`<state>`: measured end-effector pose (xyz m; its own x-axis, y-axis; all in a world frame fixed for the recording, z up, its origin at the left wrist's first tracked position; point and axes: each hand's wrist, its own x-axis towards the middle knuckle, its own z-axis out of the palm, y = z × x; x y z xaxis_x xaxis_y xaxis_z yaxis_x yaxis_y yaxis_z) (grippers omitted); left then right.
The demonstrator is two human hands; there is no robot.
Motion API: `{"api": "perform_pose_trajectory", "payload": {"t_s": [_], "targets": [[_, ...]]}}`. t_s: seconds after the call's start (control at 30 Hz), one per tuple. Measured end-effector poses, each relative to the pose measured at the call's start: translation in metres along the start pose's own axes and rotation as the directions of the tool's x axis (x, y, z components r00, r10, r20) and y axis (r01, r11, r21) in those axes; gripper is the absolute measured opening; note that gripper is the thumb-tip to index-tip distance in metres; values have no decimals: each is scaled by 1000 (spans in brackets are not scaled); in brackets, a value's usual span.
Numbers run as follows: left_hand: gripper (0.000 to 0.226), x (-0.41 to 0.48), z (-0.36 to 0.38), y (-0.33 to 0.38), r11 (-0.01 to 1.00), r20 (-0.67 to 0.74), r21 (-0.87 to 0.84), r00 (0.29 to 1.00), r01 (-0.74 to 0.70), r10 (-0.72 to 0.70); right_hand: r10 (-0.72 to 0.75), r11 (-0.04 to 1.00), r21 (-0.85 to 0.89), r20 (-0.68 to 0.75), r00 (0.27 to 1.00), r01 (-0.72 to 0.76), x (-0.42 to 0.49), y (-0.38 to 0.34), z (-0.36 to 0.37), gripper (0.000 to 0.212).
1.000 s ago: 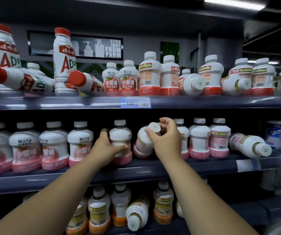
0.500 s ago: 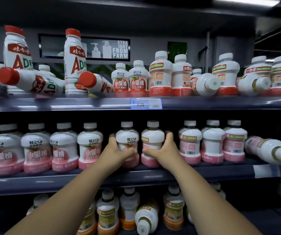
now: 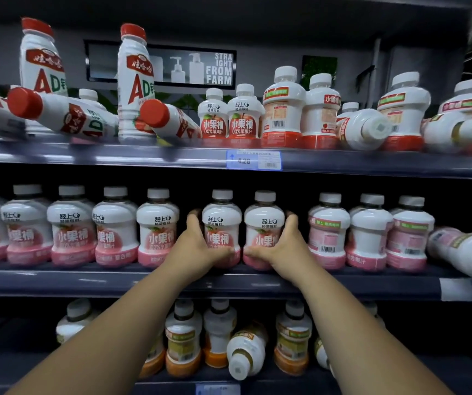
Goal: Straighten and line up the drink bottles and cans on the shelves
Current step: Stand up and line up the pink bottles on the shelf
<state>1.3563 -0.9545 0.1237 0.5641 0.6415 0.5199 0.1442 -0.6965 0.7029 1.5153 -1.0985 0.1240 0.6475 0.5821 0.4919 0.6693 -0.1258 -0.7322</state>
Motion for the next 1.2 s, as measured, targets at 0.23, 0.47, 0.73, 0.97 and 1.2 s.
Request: {"api": "perform_pose_trajectory", "payload": {"t_s": [0.23, 0.47, 0.73, 0.97, 1.2], "targets": [[88, -9, -2, 10, 996, -48, 90, 999, -3, 8, -3, 1000, 11, 12, 1000, 3, -4, 3, -3, 112], [93, -19, -10, 14, 993, -72, 114, 997, 19, -10, -27, 998, 51, 86, 996, 22, -1, 9, -7, 97], [70, -47, -52, 3, 985, -120, 172, 992, -29, 50, -40, 997, 72, 137, 990, 31, -1, -6, 7, 84], [53, -55, -64, 6, 989, -46, 131, 996, -72, 78, -8, 998, 68, 115, 993, 0, -11, -24, 13, 86], [51, -57, -18, 35, 986, 81, 2, 983, -168, 168, 24, 981, 192, -106, 994, -3, -54, -14, -29, 72]]}}
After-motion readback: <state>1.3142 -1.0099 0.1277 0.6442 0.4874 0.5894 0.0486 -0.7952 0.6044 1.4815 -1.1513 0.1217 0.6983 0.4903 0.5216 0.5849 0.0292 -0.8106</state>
